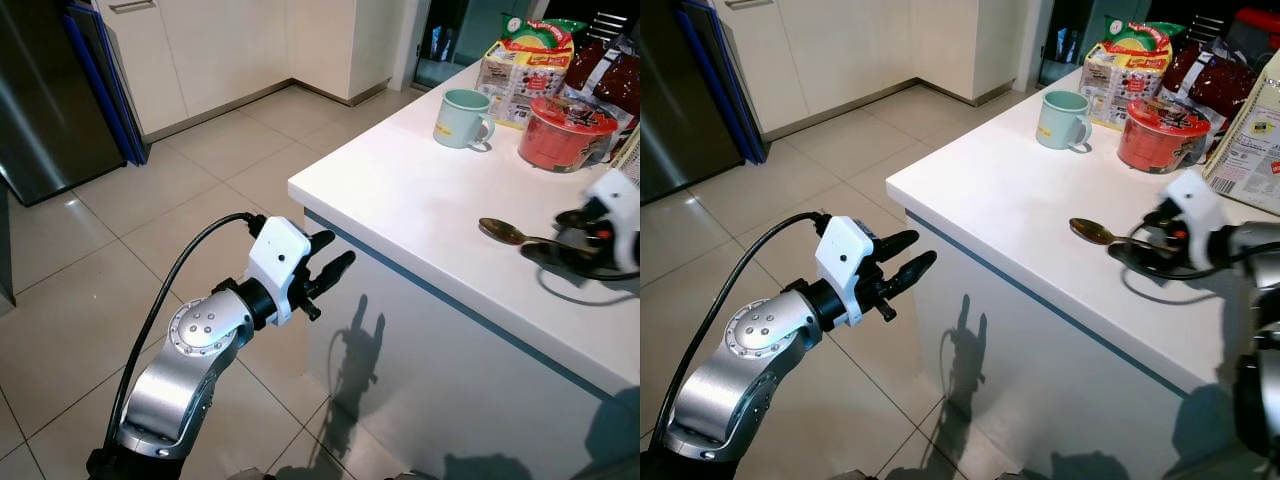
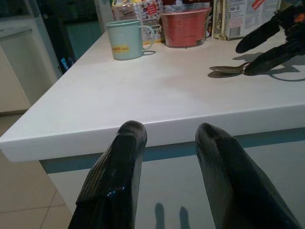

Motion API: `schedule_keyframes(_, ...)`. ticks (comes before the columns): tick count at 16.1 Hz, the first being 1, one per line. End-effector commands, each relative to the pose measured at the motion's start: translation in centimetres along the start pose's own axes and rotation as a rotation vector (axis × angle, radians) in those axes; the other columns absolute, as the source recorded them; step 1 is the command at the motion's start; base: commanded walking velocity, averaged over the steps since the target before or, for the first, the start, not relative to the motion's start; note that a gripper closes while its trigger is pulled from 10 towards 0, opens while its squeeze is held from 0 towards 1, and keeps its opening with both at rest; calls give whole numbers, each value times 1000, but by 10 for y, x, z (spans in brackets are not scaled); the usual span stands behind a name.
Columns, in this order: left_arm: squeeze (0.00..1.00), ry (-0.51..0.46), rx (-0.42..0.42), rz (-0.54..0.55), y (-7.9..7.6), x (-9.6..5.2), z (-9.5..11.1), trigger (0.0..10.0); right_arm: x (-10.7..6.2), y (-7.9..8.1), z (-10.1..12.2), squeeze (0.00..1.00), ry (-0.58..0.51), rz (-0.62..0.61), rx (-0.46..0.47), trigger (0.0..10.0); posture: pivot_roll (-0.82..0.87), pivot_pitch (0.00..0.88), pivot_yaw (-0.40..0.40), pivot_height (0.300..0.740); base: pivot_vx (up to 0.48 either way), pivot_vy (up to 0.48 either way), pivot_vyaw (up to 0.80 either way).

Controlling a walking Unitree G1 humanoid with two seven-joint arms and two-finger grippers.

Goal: Setting the table

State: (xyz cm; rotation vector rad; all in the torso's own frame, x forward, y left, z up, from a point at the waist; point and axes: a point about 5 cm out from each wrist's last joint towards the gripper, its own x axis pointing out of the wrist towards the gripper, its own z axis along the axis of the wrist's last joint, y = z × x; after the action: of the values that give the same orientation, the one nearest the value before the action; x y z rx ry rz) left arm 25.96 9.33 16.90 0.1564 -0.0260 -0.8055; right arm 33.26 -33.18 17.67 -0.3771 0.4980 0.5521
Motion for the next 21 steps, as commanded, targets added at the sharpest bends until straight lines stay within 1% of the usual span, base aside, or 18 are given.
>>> schedule_keyframes(1, 0, 7, 5, -3, 1, -1, 1, 10000, 1, 0, -3, 0, 1, -18, 17, 10000, -35, 0, -10, 740, 0, 0, 0)
schedule_keyframes(3, 0, 10, 8, -4, 0, -2, 1, 10000, 5, 4, -11, 0, 57, 3, 44, 10000, -29, 0, -12, 740, 0, 0, 0)
schedule_keyframes(6, 0, 10, 9, -6, 0, -2, 2, 10000, 6, 5, -16, 0, 93, -1, 76, 10000, -29, 0, -12, 740, 0, 0, 0)
schedule_keyframes(10, 0, 11, 8, -10, 1, -3, 2, 10000, 2, 10, -25, 0, 157, 105, 152, 10000, -21, 0, -20, 740, 0, 0, 0)
schedule_keyframes(11, 0, 13, 9, -11, 1, -3, 2, 10000, 1, 12, -27, 0, 169, 144, 166, 9098, -20, 0, -20, 740, 0, 0, 0)
schedule_keyframes(12, 0, 13, 9, -13, 1, -3, 2, 10000, 0, 14, -29, 0, 181, 173, 178, 4549, -20, 0, -20, 740, 0, 0, 0)
schedule_keyframes(13, 0, 13, 8, -14, 1, -3, 2, 10000, -2, 15, -32, 0, 195, 191, 203, 3490, -19, 0, -20, 740, 0, 0, 0)
schedule_keyframes(14, 0, 13, 7, -16, 0, -3, 2, 10000, -3, 16, -34, 0, 212, 207, 219, 0, -19, 0, -20, 740, 0, 0, 0)
schedule_keyframes(17, 0, 14, 8, -23, 0, -3, 2, 10000, -6, 17, -39, 0, 233, 236, 255, 0, -19, 0, -20, 740, 0, 0, 0)
schedule_keyframes(21, 0, 14, 8, -29, 0, -1, 3, 10000, -8, 17, -39, 0, 245, 250, 257, 0, -22, 0, -13, 740, 0, 0, 0)
